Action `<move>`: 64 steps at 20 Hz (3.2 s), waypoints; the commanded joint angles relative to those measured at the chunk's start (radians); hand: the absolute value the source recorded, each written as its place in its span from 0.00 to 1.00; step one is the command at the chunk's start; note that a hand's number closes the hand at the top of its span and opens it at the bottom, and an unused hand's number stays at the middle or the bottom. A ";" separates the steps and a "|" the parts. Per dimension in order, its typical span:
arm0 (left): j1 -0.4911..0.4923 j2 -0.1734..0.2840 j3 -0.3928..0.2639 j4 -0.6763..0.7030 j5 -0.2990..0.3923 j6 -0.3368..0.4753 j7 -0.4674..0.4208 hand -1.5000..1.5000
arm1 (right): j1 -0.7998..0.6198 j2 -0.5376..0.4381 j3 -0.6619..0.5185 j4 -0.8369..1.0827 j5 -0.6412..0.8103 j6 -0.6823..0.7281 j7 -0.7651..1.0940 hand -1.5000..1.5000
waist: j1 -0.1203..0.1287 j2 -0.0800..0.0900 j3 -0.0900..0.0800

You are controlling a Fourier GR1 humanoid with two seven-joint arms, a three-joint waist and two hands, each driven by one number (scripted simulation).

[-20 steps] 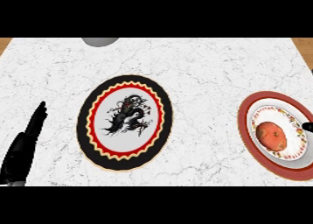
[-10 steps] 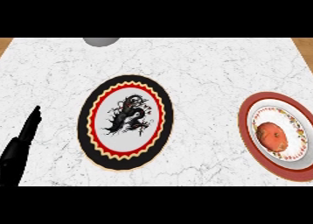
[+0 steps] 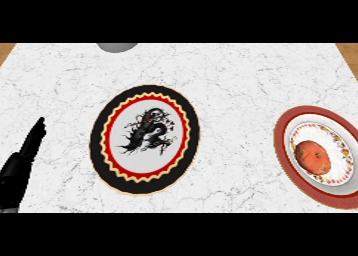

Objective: Pick the squash from the plate and place it in the plate

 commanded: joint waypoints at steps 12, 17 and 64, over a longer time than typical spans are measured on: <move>0.055 -0.032 0.008 -0.058 -0.028 -0.038 -0.005 0.50 | -0.273 -0.114 0.232 0.272 0.320 0.162 0.078 0.00 | 0.023 0.001 0.001; -0.070 -0.050 0.020 0.026 -0.054 -0.031 0.032 0.50 | -0.295 -0.104 0.326 0.329 0.527 0.204 -0.051 0.00 | 0.011 0.003 0.001; -0.040 -0.179 0.114 -0.060 -0.202 -0.184 0.003 0.50 | -0.794 0.103 0.556 0.708 1.319 -0.119 -0.314 1.00 | 0.116 0.021 0.002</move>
